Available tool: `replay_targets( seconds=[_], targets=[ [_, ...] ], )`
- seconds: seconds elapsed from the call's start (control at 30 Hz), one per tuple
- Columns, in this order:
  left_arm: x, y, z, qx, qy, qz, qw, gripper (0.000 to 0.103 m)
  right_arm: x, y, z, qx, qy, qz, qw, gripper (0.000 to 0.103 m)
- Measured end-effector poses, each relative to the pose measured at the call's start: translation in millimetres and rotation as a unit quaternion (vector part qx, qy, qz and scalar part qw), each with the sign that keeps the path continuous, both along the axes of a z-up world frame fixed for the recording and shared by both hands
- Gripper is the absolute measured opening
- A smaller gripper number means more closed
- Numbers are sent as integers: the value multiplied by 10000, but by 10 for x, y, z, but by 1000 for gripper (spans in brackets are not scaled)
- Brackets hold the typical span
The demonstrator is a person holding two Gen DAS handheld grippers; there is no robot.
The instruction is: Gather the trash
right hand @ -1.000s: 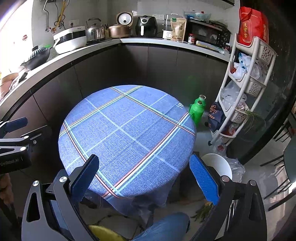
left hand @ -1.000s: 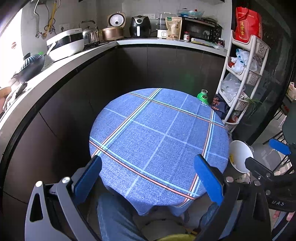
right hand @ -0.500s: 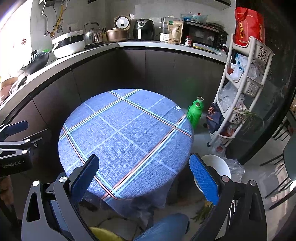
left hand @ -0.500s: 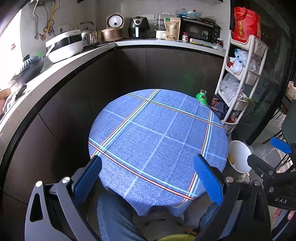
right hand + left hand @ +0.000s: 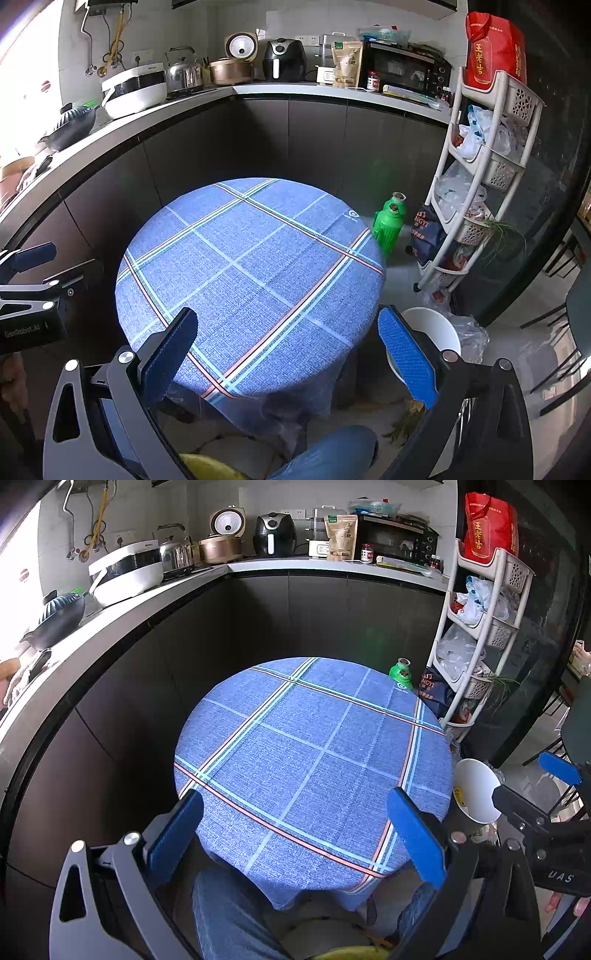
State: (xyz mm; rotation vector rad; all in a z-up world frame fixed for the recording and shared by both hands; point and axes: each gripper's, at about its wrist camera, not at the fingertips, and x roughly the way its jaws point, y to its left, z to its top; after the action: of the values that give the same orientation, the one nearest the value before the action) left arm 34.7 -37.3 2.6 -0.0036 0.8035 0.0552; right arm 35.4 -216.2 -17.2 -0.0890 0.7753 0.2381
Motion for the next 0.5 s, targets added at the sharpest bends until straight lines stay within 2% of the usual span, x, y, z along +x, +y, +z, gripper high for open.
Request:
replay_targets(
  seconds=[0.5],
  targets=[
    [8, -3, 2, -10, 0, -14, 10000, 99, 1, 3, 1, 1, 2, -2, 10000, 94]
  ],
)
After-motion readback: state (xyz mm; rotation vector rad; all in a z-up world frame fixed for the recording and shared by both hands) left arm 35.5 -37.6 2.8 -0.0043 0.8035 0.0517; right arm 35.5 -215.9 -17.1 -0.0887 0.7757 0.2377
